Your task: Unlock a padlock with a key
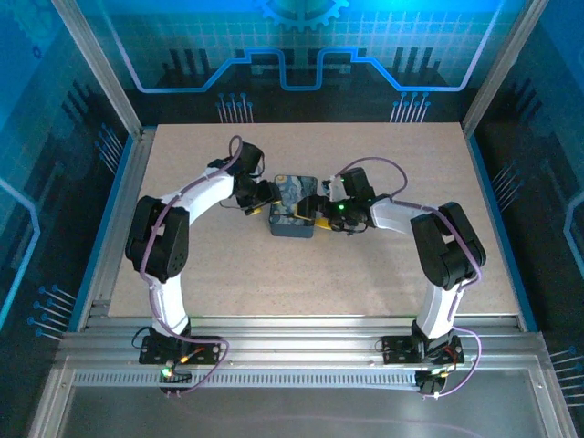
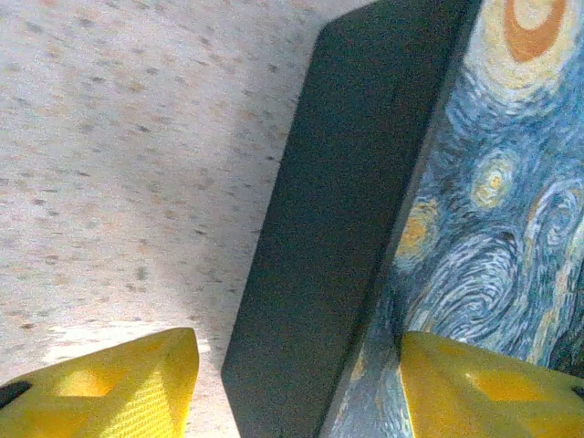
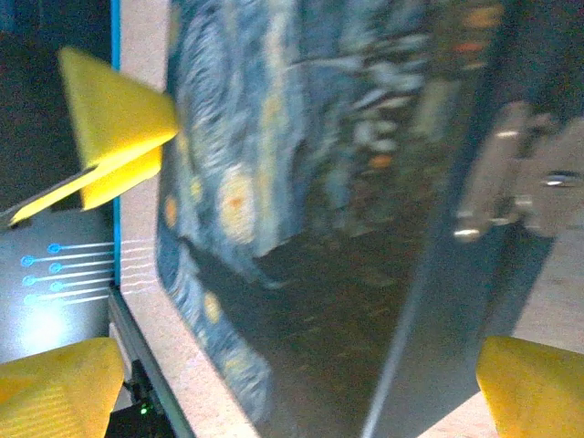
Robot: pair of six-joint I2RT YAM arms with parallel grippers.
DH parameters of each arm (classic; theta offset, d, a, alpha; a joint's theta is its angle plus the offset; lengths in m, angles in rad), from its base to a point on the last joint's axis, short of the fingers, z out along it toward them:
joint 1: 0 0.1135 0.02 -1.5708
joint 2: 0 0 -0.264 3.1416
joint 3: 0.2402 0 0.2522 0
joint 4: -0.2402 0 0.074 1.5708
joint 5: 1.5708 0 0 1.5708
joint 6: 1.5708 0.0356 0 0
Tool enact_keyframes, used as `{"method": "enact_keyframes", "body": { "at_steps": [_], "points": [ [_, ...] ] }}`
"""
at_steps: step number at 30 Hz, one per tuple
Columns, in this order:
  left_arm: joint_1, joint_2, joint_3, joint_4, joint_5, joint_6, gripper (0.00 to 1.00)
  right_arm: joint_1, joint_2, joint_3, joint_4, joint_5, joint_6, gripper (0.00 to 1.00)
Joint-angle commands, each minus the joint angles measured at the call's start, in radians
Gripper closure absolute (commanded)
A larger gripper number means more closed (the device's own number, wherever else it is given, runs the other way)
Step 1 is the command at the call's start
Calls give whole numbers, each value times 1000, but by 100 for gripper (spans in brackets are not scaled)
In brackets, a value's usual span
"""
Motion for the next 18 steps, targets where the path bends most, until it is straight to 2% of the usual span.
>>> {"method": "enact_keyframes", "body": {
  "at_steps": [1, 7, 9, 10, 11, 12, 15, 18],
  "points": [
    [77, -85, -1, -104, -97, 43, 39, 65, -7, 79, 13, -11, 20, 0],
    [155, -206, -76, -114, -201, 68, 39, 53, -21, 99, -26, -38, -8, 0],
    [170, -240, -106, -114, -261, 82, 34, 20, -67, 80, -106, 1, -72, 0],
    [173, -253, -117, -116, -311, 85, 28, 4, -94, 73, -147, 25, -116, 0],
    [174, -267, -130, -117, -375, 82, 17, -10, -122, 66, -190, 51, -161, 0],
    [172, -283, -150, -108, -449, 75, 2, -23, -160, 55, -231, 87, -224, 0],
    [174, -341, -242, -14, -646, 86, 1, -59, -305, -16, -270, 208, -401, 0],
    [174, -436, -412, 256, -777, 255, 1, -101, -460, -129, -227, 415, -562, 0]
  ]
}}
